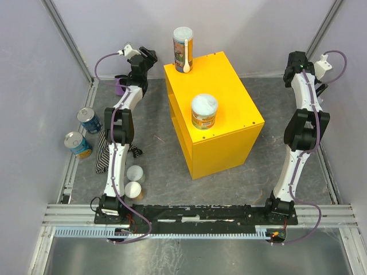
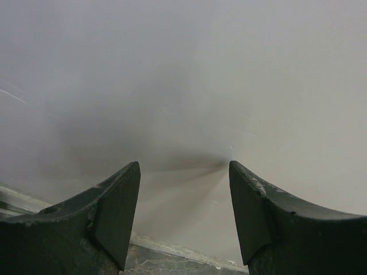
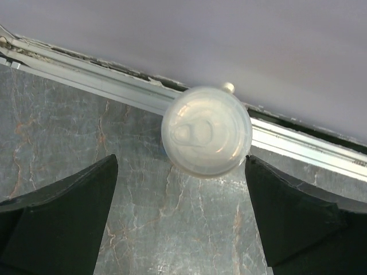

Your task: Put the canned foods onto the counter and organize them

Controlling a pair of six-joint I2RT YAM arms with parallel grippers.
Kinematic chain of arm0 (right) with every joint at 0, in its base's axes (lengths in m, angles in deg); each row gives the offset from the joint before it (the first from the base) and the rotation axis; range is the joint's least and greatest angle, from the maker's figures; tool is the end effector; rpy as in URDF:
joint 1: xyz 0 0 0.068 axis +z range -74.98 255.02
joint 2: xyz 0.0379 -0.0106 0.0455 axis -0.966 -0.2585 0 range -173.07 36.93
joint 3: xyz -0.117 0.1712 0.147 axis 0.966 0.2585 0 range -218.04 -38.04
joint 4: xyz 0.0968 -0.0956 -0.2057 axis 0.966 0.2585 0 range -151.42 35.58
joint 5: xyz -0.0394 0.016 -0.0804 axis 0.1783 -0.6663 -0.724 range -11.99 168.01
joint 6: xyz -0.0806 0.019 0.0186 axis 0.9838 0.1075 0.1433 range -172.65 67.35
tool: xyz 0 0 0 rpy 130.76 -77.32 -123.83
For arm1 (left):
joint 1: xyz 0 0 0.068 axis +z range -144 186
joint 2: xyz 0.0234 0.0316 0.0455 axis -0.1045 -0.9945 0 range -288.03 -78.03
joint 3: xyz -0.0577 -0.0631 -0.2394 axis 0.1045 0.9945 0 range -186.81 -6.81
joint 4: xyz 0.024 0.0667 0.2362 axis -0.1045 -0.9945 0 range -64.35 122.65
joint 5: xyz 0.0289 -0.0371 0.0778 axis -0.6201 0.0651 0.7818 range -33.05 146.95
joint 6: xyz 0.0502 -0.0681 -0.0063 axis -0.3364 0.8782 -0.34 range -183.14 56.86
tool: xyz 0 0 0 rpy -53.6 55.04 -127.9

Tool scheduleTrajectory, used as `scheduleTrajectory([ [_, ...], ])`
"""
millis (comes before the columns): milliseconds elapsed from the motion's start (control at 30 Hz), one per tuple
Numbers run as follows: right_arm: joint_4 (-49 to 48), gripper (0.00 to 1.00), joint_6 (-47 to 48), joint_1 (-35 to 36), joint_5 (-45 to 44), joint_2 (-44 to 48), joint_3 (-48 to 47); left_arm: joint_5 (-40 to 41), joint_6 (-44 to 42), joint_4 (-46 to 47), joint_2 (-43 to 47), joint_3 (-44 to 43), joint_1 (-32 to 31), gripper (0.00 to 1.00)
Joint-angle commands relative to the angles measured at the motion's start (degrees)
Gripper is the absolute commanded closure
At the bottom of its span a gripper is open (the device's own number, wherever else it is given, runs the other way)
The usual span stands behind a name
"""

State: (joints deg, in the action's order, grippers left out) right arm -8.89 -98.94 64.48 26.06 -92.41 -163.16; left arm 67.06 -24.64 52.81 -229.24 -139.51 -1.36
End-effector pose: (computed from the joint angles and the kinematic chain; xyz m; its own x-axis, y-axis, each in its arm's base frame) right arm 0.4551 -0.1444 0.2454 -0.1798 0.4866 -0.8549 0.9655 0.2537 -0.0587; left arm 0.6147 -0.0661 0.2198 0.0522 -0.6246 -0.7792 -0.0196 0.7795 -0.6261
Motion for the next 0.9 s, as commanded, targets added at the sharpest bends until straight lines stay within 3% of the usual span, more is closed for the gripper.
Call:
scheduleTrajectory([
  [0, 4.49, 0.00, -6.59, -0.25, 0.28, 4.14, 0.19, -0.96, -0.73, 1.02, 4.40, -0.19, -0.46, 0.30],
  [867, 4.95, 0.01, -12.52, -2.62, -3.39, 4.03, 2.33, -0.83, -0.96, 0.58, 2.02, -2.03, -0.86, 0.30],
])
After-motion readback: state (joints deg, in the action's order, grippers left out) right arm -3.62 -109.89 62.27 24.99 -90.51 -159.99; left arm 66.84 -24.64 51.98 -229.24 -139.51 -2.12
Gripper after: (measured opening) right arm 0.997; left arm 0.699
